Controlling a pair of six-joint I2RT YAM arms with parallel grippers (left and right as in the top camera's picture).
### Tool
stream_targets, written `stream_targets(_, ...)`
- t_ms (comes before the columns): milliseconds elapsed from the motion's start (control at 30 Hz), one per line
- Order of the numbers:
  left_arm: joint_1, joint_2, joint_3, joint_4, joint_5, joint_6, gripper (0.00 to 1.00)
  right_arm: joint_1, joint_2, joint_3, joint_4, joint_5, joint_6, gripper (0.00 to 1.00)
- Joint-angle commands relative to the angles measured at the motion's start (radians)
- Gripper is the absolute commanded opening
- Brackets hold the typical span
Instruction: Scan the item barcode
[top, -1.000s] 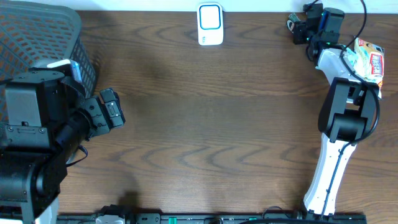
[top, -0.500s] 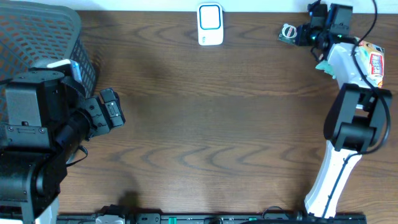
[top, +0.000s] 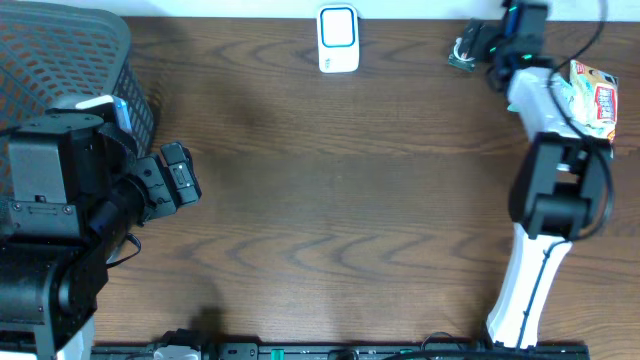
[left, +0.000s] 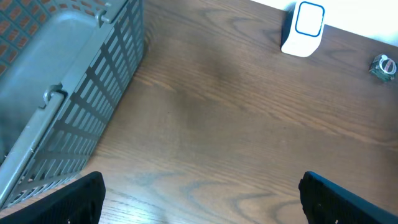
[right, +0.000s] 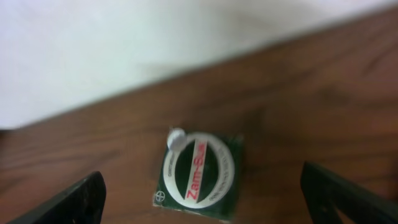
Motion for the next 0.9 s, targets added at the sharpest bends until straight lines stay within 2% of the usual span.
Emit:
stream_targets(0, 0.002, -0.002, 0.007, -0.003, -0.005, 0.002, 0.97, 0.061, 0.086, 0.0, 0.033, 0.189, 0.077, 0.95)
stream_targets(167, 0.002, -0.002, 0.007, -0.003, -0.005, 0.002, 0.97, 0.117, 0.146, 0.0, 0.063, 0.42, 0.077, 0.94)
stream_targets(300, 0.002, -0.002, 0.007, -0.003, -0.005, 0.002, 0.97, 0.124, 0.152, 0.0, 0.07, 0.433, 0.1, 0.87)
stream_targets(333, 0.002, -0.002, 0.007, -0.003, -0.005, 0.002, 0.98, 0.122, 0.152, 0.0, 0.07, 0.433, 0.11, 0.83)
stream_targets(367, 0.002, -0.002, 0.007, -0.003, -0.005, 0.002, 0.98, 0.117, 0.152, 0.0, 0.07, 0.433, 0.135, 0.73)
stream_targets(433, 0.002, -0.002, 0.007, -0.003, -0.005, 0.002, 0.98, 0.106, 0.152, 0.0, 0.067, 0.428, 0.148, 0.59)
stream_targets(500, 0.002, -0.002, 0.007, -0.003, -0.005, 0.002, 0.97, 0.095, 0.152, 0.0, 0.053, 0.426, 0.148, 0.53)
stream_targets(867, 0.002, -0.002, 0.007, -0.003, -0.005, 0.002, 0.98, 0.035, 0.075, 0.0, -0.121, 0.426, 0.144, 0.53)
